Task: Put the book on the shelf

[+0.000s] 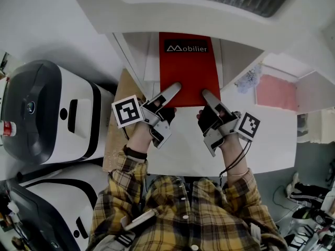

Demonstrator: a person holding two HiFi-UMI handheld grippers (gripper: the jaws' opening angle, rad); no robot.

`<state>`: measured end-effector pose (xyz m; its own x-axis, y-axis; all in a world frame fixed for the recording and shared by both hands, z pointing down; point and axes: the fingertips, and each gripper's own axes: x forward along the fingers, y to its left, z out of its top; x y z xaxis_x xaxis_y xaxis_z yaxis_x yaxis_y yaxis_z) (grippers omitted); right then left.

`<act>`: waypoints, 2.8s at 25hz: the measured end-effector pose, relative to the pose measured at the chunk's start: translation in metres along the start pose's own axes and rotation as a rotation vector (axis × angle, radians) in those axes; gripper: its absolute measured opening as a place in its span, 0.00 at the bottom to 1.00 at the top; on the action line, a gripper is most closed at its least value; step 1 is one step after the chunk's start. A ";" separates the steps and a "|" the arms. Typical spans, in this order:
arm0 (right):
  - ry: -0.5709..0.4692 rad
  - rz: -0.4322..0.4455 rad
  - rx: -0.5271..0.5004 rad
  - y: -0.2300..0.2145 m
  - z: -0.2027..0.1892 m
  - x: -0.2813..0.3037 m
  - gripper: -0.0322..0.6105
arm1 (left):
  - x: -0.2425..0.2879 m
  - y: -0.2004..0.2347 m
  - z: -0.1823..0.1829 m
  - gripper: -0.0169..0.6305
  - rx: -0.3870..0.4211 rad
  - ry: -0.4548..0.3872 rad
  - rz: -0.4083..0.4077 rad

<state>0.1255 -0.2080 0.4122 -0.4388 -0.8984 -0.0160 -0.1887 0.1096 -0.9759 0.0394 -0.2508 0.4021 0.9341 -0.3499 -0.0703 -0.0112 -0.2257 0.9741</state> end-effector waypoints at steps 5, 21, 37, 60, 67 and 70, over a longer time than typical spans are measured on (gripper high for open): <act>-0.018 0.005 0.012 0.001 0.004 0.001 0.36 | -0.002 -0.001 0.003 0.40 -0.007 -0.009 -0.011; 0.135 0.092 0.035 0.014 -0.048 0.006 0.38 | -0.008 -0.002 0.003 0.43 0.012 -0.007 -0.013; 0.130 0.072 0.047 0.009 -0.045 0.038 0.32 | -0.022 -0.007 0.007 0.45 0.054 -0.025 0.004; 0.105 0.037 0.051 0.007 -0.041 0.071 0.33 | -0.041 -0.012 -0.001 0.45 0.089 -0.051 0.056; 0.114 0.033 0.033 0.013 -0.041 0.062 0.31 | -0.042 -0.023 -0.008 0.45 0.097 -0.054 0.055; 0.124 0.037 0.018 0.013 -0.043 0.056 0.32 | -0.042 -0.025 -0.012 0.45 0.105 -0.053 0.053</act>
<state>0.0606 -0.2385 0.4078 -0.5510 -0.8341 -0.0256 -0.1553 0.1327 -0.9789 0.0050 -0.2196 0.3830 0.9111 -0.4109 -0.0334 -0.0998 -0.2983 0.9492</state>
